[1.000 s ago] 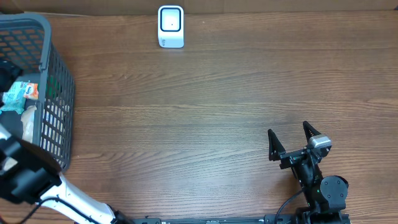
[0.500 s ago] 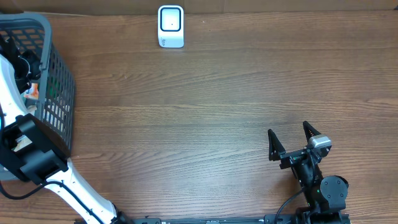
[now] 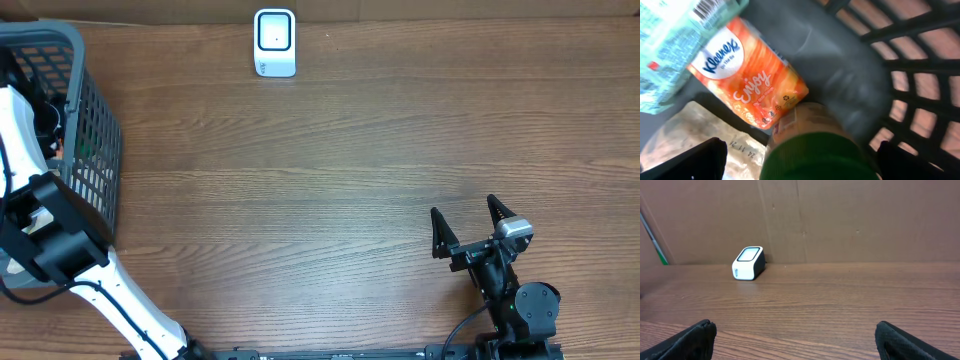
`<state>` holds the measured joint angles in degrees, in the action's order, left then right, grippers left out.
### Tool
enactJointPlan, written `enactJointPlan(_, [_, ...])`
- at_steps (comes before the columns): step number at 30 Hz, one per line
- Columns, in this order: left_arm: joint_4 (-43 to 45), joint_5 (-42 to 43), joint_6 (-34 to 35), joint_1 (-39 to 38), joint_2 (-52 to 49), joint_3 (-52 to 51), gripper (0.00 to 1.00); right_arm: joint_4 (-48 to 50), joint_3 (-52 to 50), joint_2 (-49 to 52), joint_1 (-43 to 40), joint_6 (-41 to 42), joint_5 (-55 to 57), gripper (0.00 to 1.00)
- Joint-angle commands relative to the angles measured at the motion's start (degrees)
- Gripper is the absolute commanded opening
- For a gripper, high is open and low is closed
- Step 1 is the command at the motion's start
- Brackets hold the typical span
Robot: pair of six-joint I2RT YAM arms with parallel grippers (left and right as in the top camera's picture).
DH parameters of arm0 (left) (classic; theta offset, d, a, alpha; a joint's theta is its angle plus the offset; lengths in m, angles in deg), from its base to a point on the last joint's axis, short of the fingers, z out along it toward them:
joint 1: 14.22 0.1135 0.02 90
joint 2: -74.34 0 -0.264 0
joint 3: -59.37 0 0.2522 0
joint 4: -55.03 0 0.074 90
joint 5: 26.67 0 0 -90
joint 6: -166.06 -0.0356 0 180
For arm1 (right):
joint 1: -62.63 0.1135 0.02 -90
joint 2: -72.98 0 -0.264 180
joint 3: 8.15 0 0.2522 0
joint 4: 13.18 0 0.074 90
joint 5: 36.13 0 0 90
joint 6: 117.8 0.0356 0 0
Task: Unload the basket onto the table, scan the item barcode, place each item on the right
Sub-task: 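Grasp the green-lidded jar in the basket with the left gripper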
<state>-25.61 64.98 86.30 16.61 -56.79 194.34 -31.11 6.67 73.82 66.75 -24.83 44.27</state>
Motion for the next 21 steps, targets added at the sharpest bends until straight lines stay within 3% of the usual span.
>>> enactJointPlan(1, [-1.0, 0.8, -1.5, -0.9, -1.6, 0.0, 0.94, 0.2, -0.6, -0.7, 0.0, 0.0, 0.5, 1.0])
enactJointPlan(4, [-0.8, 0.9, -1.4, -0.9, -1.7, 0.0, 0.86, 0.2, -0.6, -0.7, 0.0, 0.0, 0.5, 1.0])
enactJointPlan(9, [-1.0, 1.2, -1.0, -0.9, -1.6, 0.0, 0.62, 0.2, -0.6, -0.7, 0.0, 0.0, 0.5, 1.0])
enactJointPlan(15, [-2.2, 1.3, -0.3, -0.9, -1.3, 0.7, 0.53, 0.2, -0.6, -0.7, 0.0, 0.0, 0.5, 1.0])
enactJointPlan(21, [-6.7, 1.4, 0.7, -0.8, -0.1, 7.9, 0.48, 0.2, -0.6, -0.7, 0.0, 0.0, 0.5, 1.0])
